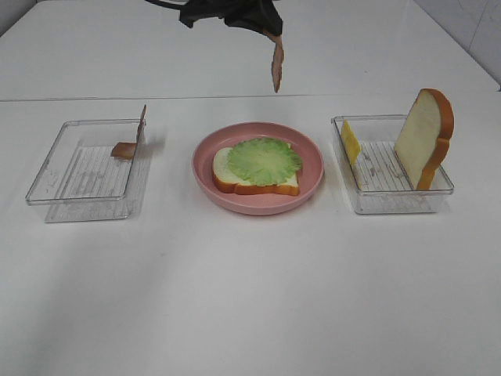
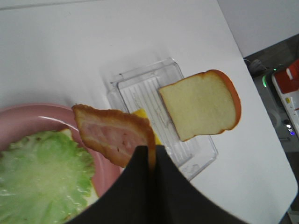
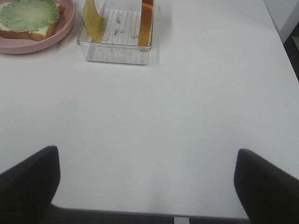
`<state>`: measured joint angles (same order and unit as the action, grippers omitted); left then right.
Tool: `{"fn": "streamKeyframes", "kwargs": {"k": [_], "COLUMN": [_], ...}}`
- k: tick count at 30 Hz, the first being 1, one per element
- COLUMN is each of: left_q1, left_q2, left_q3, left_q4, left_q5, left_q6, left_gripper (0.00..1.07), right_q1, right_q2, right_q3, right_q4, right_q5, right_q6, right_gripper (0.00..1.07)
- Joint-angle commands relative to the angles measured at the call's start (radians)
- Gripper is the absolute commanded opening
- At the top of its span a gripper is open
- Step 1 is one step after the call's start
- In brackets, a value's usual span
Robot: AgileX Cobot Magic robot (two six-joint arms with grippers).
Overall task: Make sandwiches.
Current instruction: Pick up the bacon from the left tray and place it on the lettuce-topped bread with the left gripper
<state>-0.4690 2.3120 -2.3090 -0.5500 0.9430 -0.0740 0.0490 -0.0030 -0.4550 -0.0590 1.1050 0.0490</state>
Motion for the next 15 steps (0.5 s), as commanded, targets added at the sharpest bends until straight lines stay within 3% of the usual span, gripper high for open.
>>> {"fn": "streamKeyframes", "kwargs": {"k": [1, 6, 15], "left_q1": [-0.015, -0.028, -0.036], "left_q2": [0.017, 0.063, 0.12], "left_q3": [-0.006, -0.006, -0.006], "left_q4": [-0.071, -0.148, -0.18], "left_q5": [-0.012, -0.009, 0.032], "left_q6": [0.016, 0.049, 0.058], "left_gripper": [0.0, 0.0, 0.0], "right_q1": [-0.003, -0.003, -0.003], "right_q2": [-0.034, -0.034, -0.034], "right_q3": [-0.004, -0.004, -0.004], "right_q4": [0.003, 0.006, 0.006], "right_q5": [0.003, 0.003, 0.003], "right_q6": [0.007, 0.007, 0.007], "right_gripper": [0.99, 0.99, 0.99]}}
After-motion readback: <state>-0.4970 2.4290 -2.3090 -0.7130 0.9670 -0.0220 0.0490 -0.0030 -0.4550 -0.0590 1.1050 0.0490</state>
